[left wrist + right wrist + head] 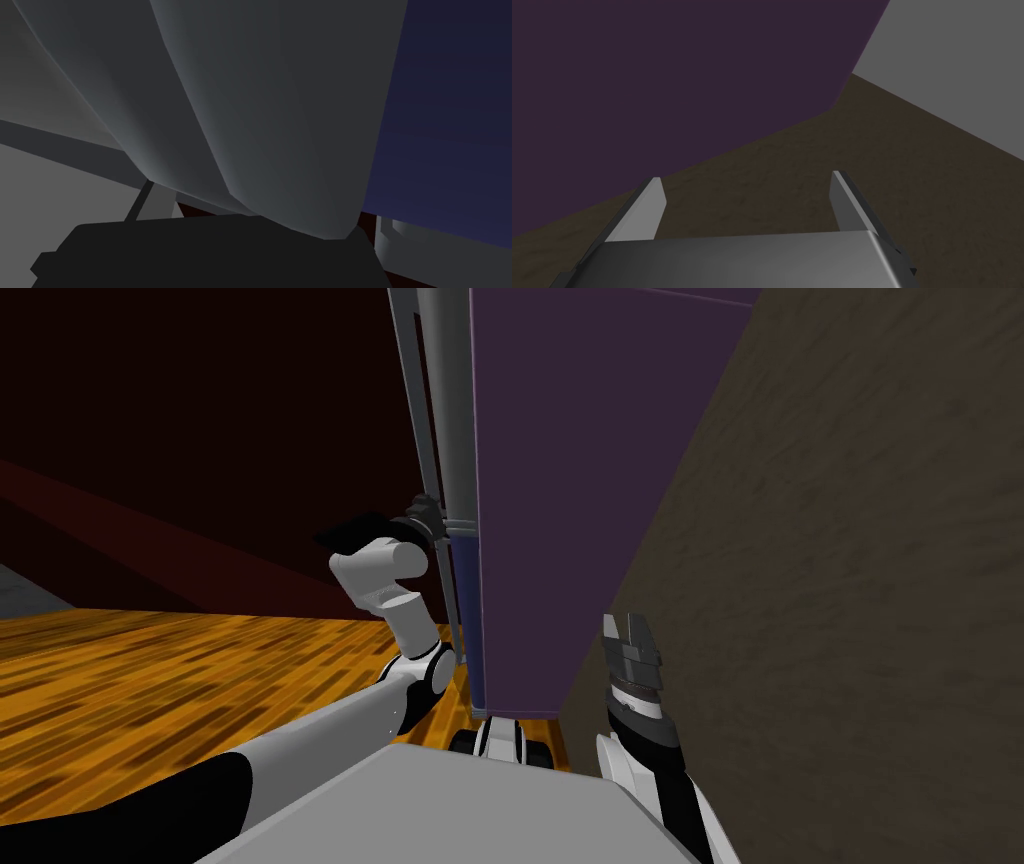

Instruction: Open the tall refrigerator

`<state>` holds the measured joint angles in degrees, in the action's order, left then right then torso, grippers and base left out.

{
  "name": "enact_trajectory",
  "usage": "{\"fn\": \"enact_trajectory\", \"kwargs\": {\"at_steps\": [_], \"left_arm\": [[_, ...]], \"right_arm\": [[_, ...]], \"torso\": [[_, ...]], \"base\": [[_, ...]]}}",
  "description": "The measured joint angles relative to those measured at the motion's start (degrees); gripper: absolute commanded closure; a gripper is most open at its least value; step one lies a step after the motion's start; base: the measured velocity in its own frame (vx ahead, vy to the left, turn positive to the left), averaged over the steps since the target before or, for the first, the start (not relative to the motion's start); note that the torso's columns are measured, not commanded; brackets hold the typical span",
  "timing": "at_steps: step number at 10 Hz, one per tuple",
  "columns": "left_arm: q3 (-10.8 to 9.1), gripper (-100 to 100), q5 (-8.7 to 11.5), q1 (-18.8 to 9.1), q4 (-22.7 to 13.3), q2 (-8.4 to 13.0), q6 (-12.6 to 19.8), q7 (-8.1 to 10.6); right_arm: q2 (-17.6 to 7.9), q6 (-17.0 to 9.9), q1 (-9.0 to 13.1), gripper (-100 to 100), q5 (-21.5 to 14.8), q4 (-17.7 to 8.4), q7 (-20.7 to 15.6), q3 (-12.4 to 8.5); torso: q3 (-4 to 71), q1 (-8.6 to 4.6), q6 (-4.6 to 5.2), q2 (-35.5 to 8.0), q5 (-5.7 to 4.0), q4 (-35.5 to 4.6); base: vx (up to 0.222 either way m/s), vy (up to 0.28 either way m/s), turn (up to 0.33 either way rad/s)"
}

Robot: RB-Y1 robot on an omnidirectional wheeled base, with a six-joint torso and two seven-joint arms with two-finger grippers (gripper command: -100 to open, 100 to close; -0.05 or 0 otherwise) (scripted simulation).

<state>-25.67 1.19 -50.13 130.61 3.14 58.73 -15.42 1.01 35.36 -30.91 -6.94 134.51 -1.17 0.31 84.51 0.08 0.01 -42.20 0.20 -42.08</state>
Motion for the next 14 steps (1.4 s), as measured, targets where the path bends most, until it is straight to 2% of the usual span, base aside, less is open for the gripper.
{"fn": "enact_trajectory", "kwargs": {"at_steps": [1,9,12,14], "left_arm": [[0.21,100,0.65,0.11,-0.33,-0.10,-0.02,0.03],[2.16,100,5.36,-1.05,-3.22,-0.29,0.40,0.74],[2.72,100,7.86,-1.75,-4.30,-0.01,0.54,1.12],[3.29,100,9.36,-2.14,-5.34,-0.18,0.46,1.50]], "right_arm": [[-0.02,0.00,0.00,0,0.00,0.00,0.00,-0.01],[-0.03,0.00,-0.01,0,0.00,0.00,0.00,-0.02],[-0.02,0.00,-0.01,0,0.00,0.00,0.00,-0.02],[-0.03,0.00,-0.01,0,0.00,0.00,0.00,-0.03]], "torso": [[0.25,0.40,0.09,0.15,-0.07,-0.14],[0.81,-0.36,0.20,0.60,-0.39,-0.25],[0.70,-0.62,0.23,0.44,-0.44,-0.27],[0.75,-0.31,0.34,0.41,-0.48,-0.34]], "base": [[-0.006,0.198,-0.053],[0.028,0.274,-0.049],[0.032,0.290,-0.050],[0.042,0.344,-0.079]]}}
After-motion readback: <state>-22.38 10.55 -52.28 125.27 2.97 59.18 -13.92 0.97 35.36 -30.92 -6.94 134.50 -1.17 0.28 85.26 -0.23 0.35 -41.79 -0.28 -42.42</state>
